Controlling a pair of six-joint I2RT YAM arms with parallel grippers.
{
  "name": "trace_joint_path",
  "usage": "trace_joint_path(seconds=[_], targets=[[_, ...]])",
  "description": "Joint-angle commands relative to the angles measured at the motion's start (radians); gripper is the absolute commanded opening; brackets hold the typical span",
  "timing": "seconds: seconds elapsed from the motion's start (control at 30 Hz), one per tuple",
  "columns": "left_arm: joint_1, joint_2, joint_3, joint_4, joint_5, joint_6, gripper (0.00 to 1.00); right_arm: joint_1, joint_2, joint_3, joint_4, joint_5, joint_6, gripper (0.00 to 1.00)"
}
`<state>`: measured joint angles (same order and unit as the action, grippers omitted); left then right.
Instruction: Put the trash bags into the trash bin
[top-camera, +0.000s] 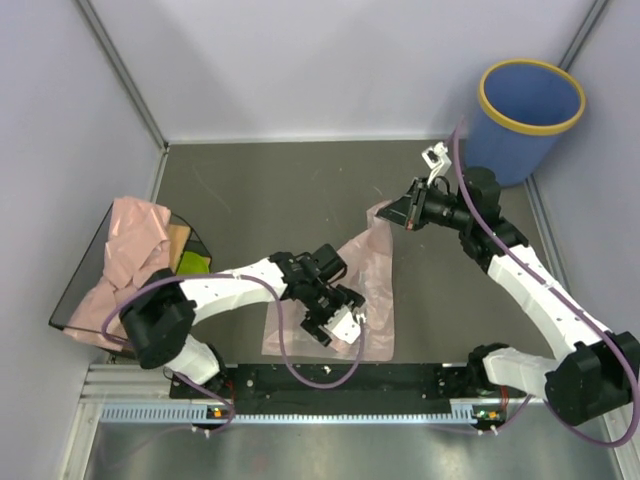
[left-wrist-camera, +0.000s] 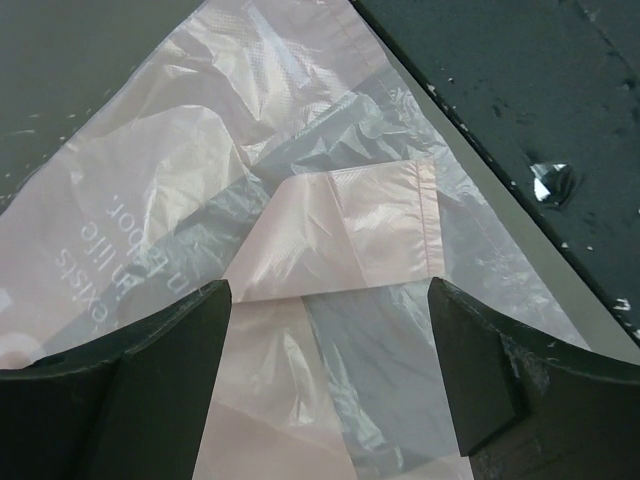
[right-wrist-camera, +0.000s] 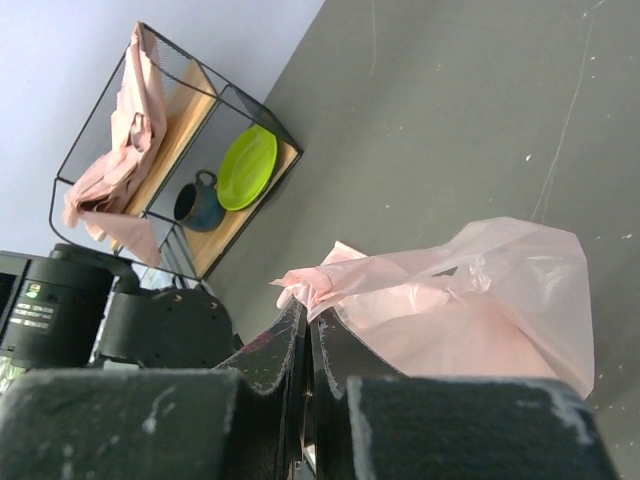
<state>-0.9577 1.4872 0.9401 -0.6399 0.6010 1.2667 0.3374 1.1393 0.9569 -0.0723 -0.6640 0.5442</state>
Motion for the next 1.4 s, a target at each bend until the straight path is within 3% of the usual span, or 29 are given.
trace_joint_path(seconds=[0.0,0.17,0.27,0.3,0.37,0.43,0.47,0.57,0.7,0.8,0.93,0.97,1.03,1.1,1.2,1.23,1.27,1.33,1.37], targets=[[-0.009,0.073,0.049,0.046,0.003,0.062,0.87,-0.006,0.004,-0.017,0.065,-0.037,0.016,0.0],[-0.016,0.146,0.06,0.112,0.0,0.051,0.88,-0.006,0.004,-0.03,0.089,-0.06,0.028,0.0],[-0.016,0.185,0.081,0.105,-0.001,0.049,0.76,-0.006,0.004,-0.035,0.089,-0.063,0.025,0.0],[-0.016,0.189,0.085,0.098,0.002,0.062,0.7,-0.006,0.002,-0.035,0.089,-0.066,0.02,0.0],[-0.015,0.174,0.088,0.08,0.016,0.071,0.42,-0.006,-0.004,-0.035,0.08,-0.068,0.01,0.0],[-0.009,0.142,0.091,0.045,0.034,0.06,0.26,-0.006,-0.01,-0.035,0.074,-0.068,-0.006,0.0],[-0.006,0.131,0.094,0.03,0.037,0.059,0.13,-0.006,-0.015,-0.037,0.075,-0.068,-0.009,0.0],[0.022,0.072,0.094,-0.012,0.046,0.022,0.0,-0.006,-0.027,-0.044,0.043,-0.072,-0.018,0.0],[0.103,-0.082,0.117,-0.032,0.135,-0.125,0.0,-0.009,-0.05,-0.037,-0.003,-0.094,-0.068,0.0],[0.268,-0.214,0.179,-0.011,0.267,-0.349,0.0,-0.032,-0.078,-0.012,-0.055,-0.141,-0.15,0.0],[0.618,-0.329,0.193,0.257,0.194,-0.751,0.0,-0.078,-0.105,0.019,-0.083,-0.253,-0.204,0.0],[0.661,-0.326,0.201,0.325,0.142,-0.847,0.0,-0.077,-0.116,0.023,-0.081,-0.297,-0.205,0.0],[0.764,-0.273,0.226,0.31,0.045,-0.885,0.0,-0.077,-0.122,0.023,-0.049,-0.341,-0.181,0.0],[0.842,-0.205,0.243,0.283,0.052,-0.963,0.0,-0.078,-0.125,0.032,-0.029,-0.385,-0.158,0.0],[0.869,-0.142,0.232,0.208,0.052,-0.998,0.0,-0.077,-0.127,0.062,-0.017,-0.427,-0.136,0.0],[0.87,-0.136,0.226,0.183,0.065,-1.006,0.09,-0.077,-0.128,0.071,-0.017,-0.448,-0.135,0.0],[0.878,-0.136,0.21,0.165,0.098,-1.033,0.34,-0.074,-0.136,0.086,-0.017,-0.459,-0.135,0.0],[0.934,-0.172,0.197,0.167,0.277,-1.047,0.53,-0.069,-0.141,0.101,-0.035,-0.502,-0.142,0.0],[0.95,-0.195,0.184,0.198,0.324,-1.053,0.68,-0.051,-0.142,0.124,-0.05,-0.516,-0.154,0.0]])
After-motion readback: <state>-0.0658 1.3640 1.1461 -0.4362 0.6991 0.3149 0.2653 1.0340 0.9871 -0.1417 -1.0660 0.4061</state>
